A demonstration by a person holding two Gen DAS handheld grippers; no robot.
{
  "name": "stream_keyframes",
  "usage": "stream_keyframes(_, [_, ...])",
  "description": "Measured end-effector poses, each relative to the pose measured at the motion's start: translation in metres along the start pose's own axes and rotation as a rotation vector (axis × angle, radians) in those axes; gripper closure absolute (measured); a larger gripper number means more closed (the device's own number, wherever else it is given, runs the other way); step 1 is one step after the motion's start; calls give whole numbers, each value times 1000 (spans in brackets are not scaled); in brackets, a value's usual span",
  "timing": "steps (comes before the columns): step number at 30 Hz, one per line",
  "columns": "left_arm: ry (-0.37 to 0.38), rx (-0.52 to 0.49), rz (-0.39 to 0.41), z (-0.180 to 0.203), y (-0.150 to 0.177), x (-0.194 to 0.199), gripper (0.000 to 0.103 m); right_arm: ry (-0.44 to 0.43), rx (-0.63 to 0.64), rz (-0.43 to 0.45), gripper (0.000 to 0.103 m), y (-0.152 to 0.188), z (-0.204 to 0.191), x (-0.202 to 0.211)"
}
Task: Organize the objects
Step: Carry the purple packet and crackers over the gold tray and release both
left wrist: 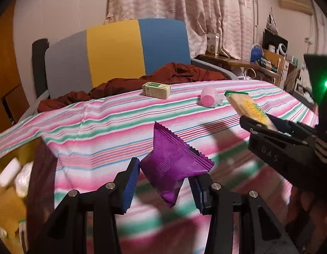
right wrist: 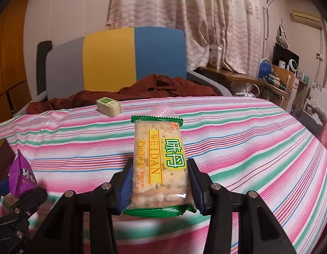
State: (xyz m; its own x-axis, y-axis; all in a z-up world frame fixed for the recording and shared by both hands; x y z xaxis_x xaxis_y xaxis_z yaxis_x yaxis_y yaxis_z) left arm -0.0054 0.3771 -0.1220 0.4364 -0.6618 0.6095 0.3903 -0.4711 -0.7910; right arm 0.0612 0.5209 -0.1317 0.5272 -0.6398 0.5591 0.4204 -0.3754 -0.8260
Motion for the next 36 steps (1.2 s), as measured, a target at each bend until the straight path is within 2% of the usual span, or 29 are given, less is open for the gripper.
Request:
stream_keyframes(3, [22, 34, 4, -4, 12, 21, 57, -10, 18, 15, 54, 3, -6, 10])
stream_keyframes(7, [42, 30, -6, -2, 30, 46, 57, -33, 56, 20, 55, 5, -19, 19])
stream_keyframes(11, [60, 31, 14, -5, 38, 77, 57, -75, 102, 16, 55, 9, -35, 32])
stream_keyframes(17, [72, 66, 23, -21, 45, 109, 57, -178, 81, -19, 55, 24, -61, 56])
stream_keyframes(26, [-7, 208, 72, -86, 53, 149, 57, -365, 54, -37, 55, 35, -117, 107])
stream_keyframes(36, [-158, 399, 110, -185, 68, 180, 57, -536, 119, -44, 54, 33, -186, 155])
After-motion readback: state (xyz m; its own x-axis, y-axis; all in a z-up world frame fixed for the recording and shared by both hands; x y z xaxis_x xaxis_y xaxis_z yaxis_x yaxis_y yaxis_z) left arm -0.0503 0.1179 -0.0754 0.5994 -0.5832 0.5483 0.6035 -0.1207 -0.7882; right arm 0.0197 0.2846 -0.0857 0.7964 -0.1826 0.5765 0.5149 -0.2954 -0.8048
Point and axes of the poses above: each gripper's, at about its wrist camera, not at the fingertips, and x roughly against the way its jaws point, z to its right, y to its underside, the point moved 9 cm from there along -x, roughly the way its jaws point, and after that the axes turned 6 degrees about y, right-handed, at the moved point
